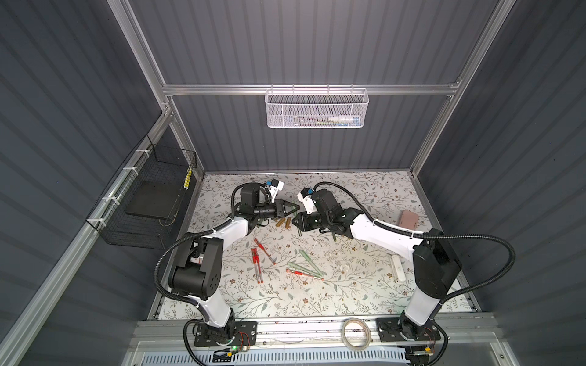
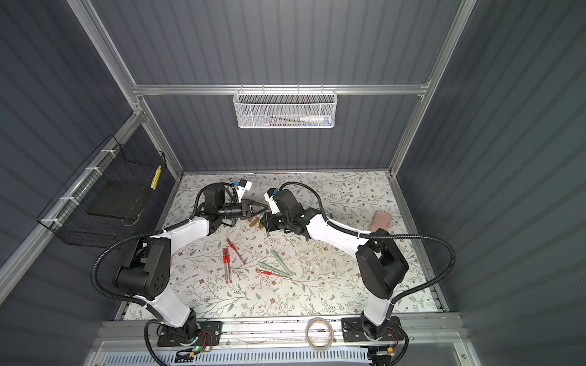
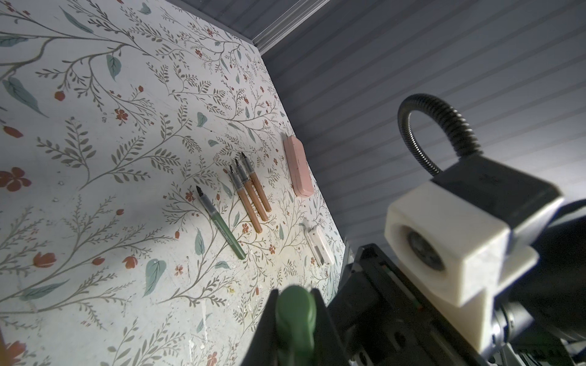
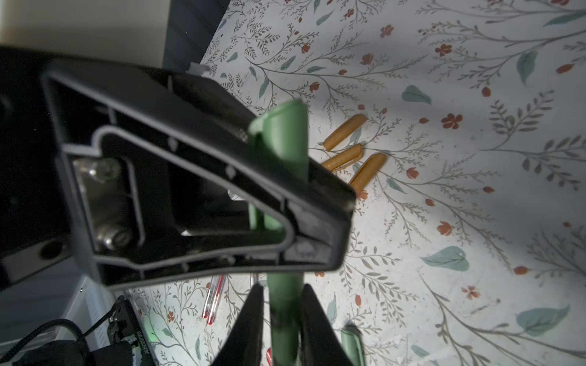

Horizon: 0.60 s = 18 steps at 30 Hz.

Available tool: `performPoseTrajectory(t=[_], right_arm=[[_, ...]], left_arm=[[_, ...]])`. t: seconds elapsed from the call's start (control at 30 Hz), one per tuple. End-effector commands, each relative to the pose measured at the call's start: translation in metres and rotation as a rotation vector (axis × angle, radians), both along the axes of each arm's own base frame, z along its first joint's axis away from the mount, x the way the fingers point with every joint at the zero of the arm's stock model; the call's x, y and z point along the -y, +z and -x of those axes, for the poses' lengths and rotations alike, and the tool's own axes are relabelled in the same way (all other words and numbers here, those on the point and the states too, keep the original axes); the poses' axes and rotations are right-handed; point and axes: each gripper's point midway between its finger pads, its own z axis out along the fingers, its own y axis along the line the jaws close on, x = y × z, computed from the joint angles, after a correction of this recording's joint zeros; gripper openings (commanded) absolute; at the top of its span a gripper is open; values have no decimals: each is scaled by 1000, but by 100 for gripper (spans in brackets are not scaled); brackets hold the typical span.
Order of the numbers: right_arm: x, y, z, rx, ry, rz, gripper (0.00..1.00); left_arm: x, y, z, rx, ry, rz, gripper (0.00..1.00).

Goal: Remove pen caps from pens
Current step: Open the pen cap on the pen.

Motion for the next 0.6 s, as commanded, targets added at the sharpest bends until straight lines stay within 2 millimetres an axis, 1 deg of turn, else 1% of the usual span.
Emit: performPoseTrajectory(t=[0.0,0.07,0.13,0.2,0.3,0.37,0.43,0.5,0.57], right_arm=[[-2,4,-1,-2,7,-14,12],[0,-3,0,-9,1,-8,1],[2,-10,4,-31,2,-6,0],[5,-15,13,-57,5,-2,0],[9,-19,30,-61,12,1,0],[13,-27,39,-84,14,9,0],[19,-35,50,-115,15,21,0],[24,-39,60,-132,22,26,0],[32,-44,66,-130,20,37,0]], left_arm=[[-4,18,-5,43,16,21,0],[-8,15,-10,54,36,16,0],[-20,19,-21,64,81,12,0],[-40,28,-35,84,134,9,0],[-84,32,-62,88,259,-16,0],[-114,35,-77,96,343,-39,0],[-139,39,-90,96,414,-80,0],[-150,40,-97,105,439,-134,0],[-153,36,-100,108,434,-183,0]])
